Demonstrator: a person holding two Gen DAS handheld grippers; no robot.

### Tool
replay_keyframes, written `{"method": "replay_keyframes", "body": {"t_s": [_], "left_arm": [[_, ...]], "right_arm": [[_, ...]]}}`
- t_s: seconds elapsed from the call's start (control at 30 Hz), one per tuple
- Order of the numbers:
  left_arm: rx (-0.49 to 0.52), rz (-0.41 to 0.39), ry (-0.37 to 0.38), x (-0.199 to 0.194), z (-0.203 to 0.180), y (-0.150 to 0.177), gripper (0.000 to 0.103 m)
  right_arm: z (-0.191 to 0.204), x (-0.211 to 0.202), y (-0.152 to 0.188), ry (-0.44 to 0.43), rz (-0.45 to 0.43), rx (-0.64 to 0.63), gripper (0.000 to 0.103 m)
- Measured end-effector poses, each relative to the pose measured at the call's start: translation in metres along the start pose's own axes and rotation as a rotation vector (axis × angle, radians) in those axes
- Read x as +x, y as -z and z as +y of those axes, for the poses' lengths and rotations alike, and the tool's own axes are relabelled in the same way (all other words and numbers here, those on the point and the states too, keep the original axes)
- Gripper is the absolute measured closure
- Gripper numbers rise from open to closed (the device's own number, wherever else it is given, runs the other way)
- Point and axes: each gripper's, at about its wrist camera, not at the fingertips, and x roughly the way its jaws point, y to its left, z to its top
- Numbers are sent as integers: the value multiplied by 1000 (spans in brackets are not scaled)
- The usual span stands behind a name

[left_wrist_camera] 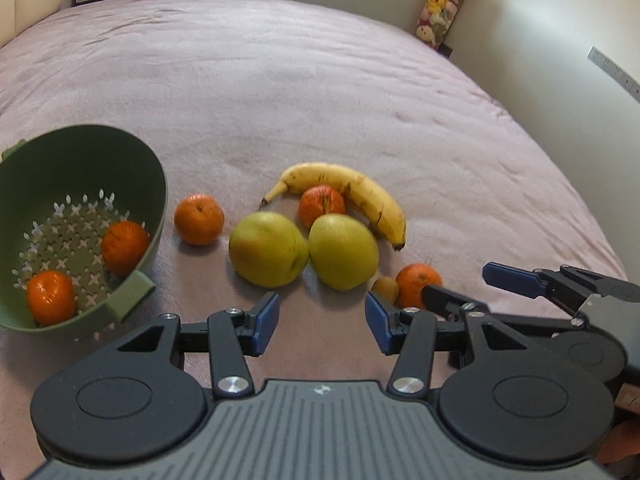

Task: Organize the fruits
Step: 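Move both open tools back toward the pears beside the banana, then grasp a yellow pear with the right tool while the left tool grasps the other pear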

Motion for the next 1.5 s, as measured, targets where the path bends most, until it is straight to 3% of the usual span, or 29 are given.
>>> {"method": "replay_keyframes", "body": {"t_s": [0.33,0.6,0.93,1.07,1.2,1.5], "left_arm": [[-17,-30,-53,14,9,6,44],[-109,-104,-56,11,22,-2,44],[-205,-87,-36,18,34,-10,44],[-257,-69,-32,26,40,-14,44],[-298,-54,-32,35,45,-16,45],[-295,-27,-53,48,36,-17,41]], "right_arm": [[-11,17,3,-22,25,67,46],[2,23,-8,-92,-22,3,47],[24,49,-14,-132,-15,-65,47],[30,61,-16,-124,-10,-99,39],[30,71,-18,-138,0,-88,39],[26,87,-21,-164,28,-49,39]]}}
